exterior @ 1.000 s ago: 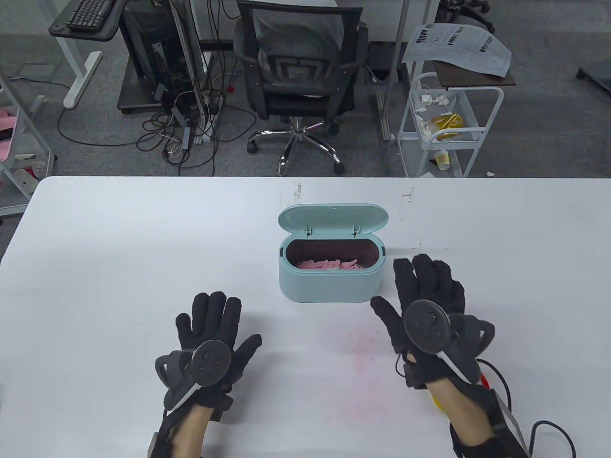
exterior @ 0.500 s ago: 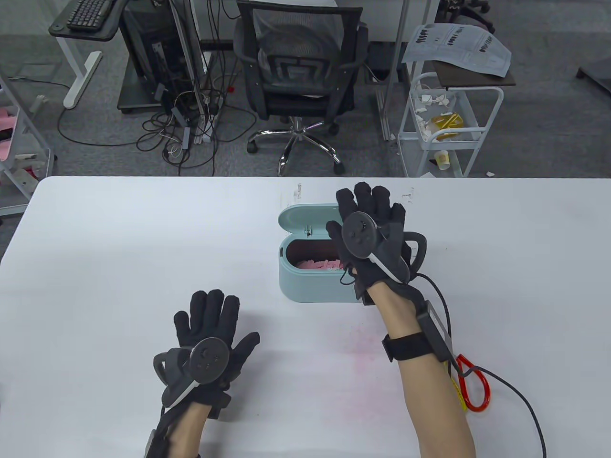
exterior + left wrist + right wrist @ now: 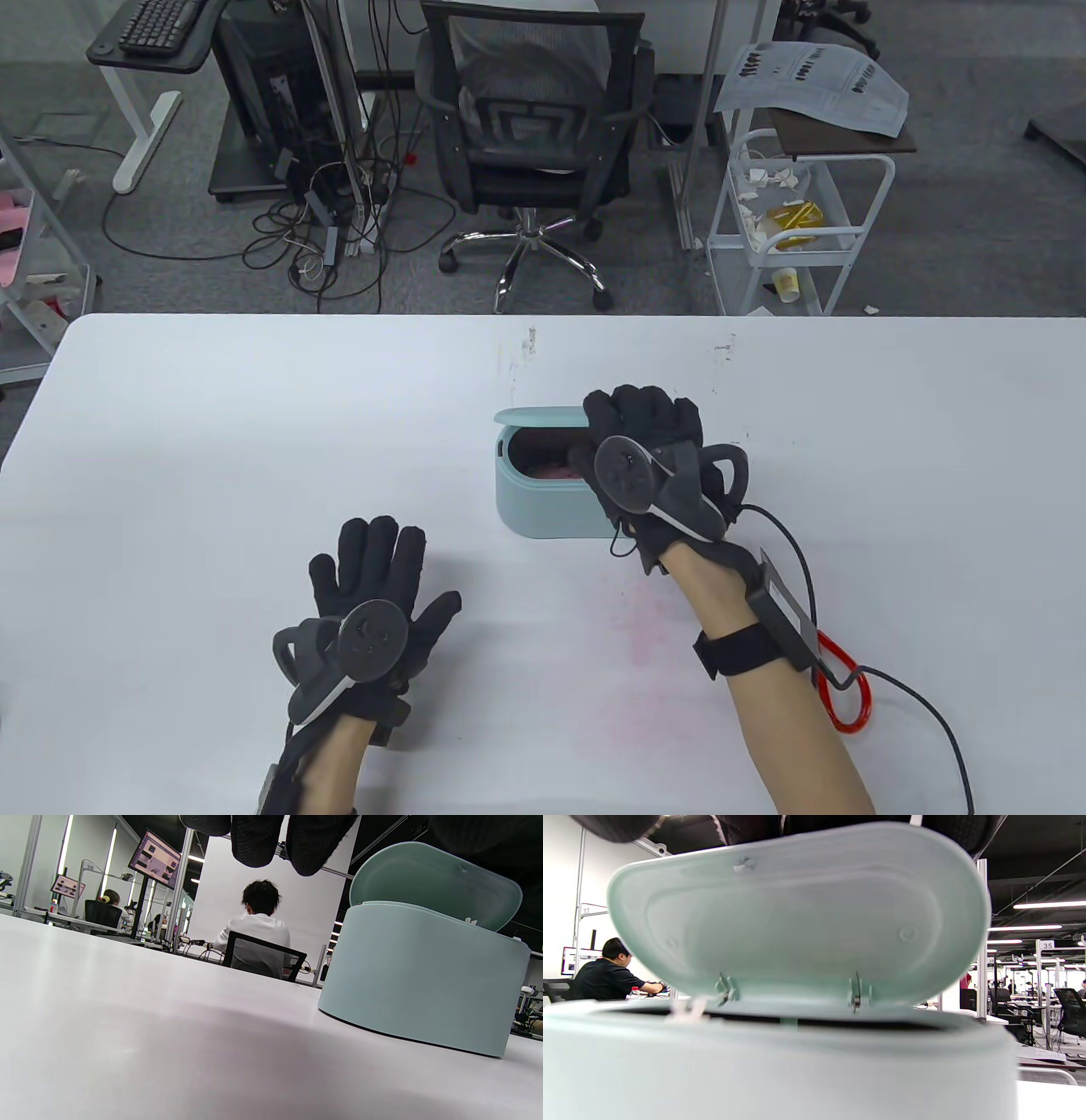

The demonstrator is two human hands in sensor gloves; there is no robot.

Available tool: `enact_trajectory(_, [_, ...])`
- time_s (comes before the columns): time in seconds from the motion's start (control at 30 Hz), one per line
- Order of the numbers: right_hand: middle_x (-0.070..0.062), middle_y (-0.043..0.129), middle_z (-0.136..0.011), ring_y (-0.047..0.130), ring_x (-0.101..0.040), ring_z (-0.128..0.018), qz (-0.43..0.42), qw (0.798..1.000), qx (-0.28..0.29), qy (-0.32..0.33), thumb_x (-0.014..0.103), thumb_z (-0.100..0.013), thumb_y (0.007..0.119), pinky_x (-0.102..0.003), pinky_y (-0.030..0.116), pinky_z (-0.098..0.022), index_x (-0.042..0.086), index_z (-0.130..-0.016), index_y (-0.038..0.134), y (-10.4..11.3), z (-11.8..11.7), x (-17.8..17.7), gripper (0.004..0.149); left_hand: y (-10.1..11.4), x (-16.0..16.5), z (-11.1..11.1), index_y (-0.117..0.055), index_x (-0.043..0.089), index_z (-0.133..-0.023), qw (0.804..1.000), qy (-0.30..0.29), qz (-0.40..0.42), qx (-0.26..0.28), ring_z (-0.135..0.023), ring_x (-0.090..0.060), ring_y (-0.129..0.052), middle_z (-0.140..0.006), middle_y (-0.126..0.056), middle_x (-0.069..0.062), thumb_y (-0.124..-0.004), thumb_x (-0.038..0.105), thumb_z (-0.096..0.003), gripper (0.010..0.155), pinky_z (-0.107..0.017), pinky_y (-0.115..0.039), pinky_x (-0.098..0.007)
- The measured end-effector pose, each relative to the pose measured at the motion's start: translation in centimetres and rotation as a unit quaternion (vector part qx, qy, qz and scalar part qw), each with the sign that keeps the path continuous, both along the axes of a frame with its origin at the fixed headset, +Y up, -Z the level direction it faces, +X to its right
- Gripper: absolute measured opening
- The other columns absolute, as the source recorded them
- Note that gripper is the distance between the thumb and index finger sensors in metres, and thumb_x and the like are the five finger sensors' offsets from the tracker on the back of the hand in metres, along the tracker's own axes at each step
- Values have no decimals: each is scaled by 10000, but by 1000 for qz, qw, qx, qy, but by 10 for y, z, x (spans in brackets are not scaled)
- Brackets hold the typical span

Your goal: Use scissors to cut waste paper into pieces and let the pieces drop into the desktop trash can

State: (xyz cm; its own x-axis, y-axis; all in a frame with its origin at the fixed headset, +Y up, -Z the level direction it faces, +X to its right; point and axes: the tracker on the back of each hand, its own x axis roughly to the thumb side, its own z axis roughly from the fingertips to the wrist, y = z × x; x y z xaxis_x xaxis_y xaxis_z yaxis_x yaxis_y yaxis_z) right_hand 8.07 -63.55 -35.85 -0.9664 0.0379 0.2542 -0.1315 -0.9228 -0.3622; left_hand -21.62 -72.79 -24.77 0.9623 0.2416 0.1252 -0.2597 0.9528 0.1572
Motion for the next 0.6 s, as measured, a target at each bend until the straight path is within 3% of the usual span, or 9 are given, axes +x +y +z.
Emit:
enact_trajectory(0.27, [7, 536, -1075, 614, -384, -1007, 29, 999, 11, 16, 621, -383, 597, -661, 526, -664, 287, -1010, 483, -42, 23, 2, 719, -1, 1, 1, -534, 295, -1152, 1000, 1, -3, -6, -1181, -386, -378, -1256, -460, -98, -591, 752, -452, 837, -769, -307, -664])
enact_trajectory(0.6, [-2, 482, -1087, 570, -402, -1013, 51, 998, 25, 12, 614, -388, 593, -672, 513, -659, 282, -1021, 466, -62, 29, -1, 726, 0, 0, 1, -535, 294, -1151, 1000, 4, 0, -7, -1181, -385, -377, -1256, -460, -97, -591, 752, -452, 838, -769, -307, -664])
